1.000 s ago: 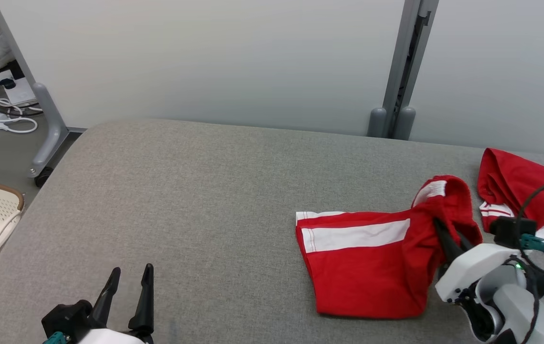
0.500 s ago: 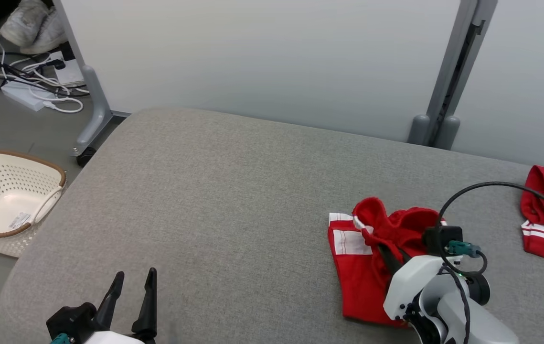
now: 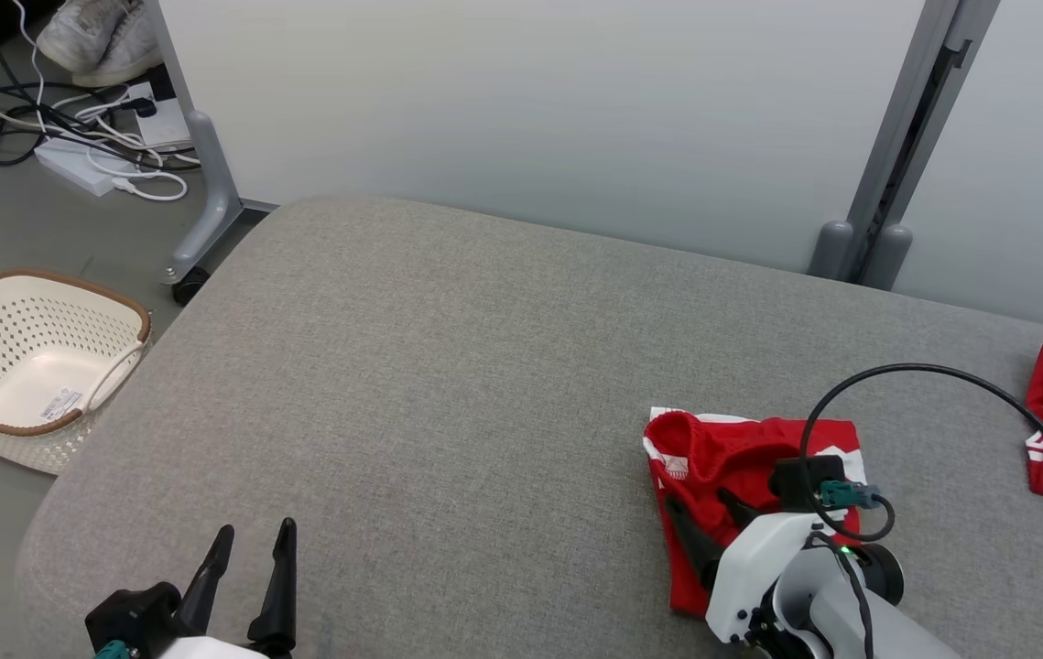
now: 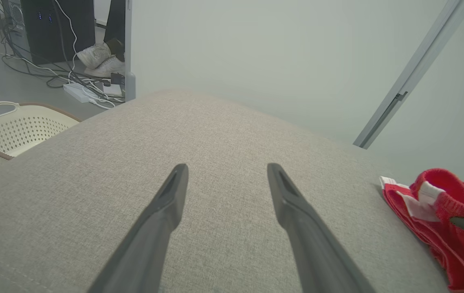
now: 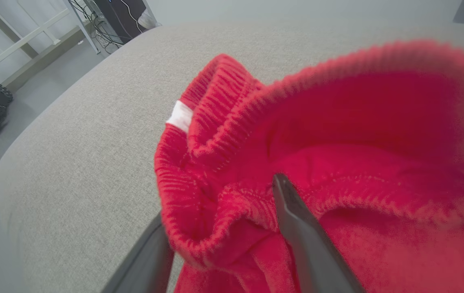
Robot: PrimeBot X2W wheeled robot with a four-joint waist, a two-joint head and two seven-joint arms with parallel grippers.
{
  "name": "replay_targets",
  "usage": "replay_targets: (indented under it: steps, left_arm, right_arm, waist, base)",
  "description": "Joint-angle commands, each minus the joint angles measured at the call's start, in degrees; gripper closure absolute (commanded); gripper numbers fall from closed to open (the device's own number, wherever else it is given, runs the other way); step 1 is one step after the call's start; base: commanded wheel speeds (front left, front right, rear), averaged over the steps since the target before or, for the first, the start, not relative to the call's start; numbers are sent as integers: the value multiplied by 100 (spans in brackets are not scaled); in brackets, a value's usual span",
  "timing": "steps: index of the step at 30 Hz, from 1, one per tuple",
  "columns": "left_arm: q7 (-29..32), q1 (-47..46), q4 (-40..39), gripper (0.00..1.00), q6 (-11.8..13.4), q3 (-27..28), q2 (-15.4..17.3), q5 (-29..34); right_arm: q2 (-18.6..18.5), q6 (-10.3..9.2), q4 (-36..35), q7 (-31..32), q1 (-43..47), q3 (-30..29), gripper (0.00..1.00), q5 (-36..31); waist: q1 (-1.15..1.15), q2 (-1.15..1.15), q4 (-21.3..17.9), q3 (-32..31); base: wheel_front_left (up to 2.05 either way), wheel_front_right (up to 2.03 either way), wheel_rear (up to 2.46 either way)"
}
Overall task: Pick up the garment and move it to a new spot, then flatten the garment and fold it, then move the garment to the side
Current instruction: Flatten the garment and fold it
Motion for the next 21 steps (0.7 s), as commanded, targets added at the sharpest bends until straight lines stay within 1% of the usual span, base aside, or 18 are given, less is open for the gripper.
replay_targets:
  steps: [1,7,11,13,16,18,21]
  left_arm:
    - [-3,-90,15,0,-14,8,41,-32]
    - [-3,-70,18,0,-14,23,27,-6]
    - [-3,6,-8,0,-5,63,8,24]
    - [-3,50,-30,0,1,82,-3,40]
    - [-3,111,-77,0,13,121,-24,54]
    - [-3,125,-104,0,18,132,-47,60]
    - [-3,172,-152,0,14,150,-82,64]
  right_arm:
    - [-33,3,-51,-49,33,30,0,61]
    - [-35,3,-330,-321,74,227,0,292]
    - [-34,3,-757,-457,210,233,0,550]
    - [-92,3,-1055,-520,307,158,0,688]
    - [-402,3,-1563,-604,445,-46,0,833]
    - [-661,3,-1823,-639,535,-259,0,768]
    - [-1015,4,-2035,-659,708,-657,0,608]
  waist:
    - [0,0,-28,-3]
    - [0,0,-199,-61]
    - [0,0,-352,-122]
    - [0,0,-440,-147]
    - [0,0,-595,-177]
    - [0,0,-702,-195]
    - [0,0,-861,-226]
  base:
    - [0,0,0]
    - [0,0,0]
    - [0,0,0]
    - [0,0,0]
    - [0,0,0]
    - [0,0,0]
    - [0,0,0]
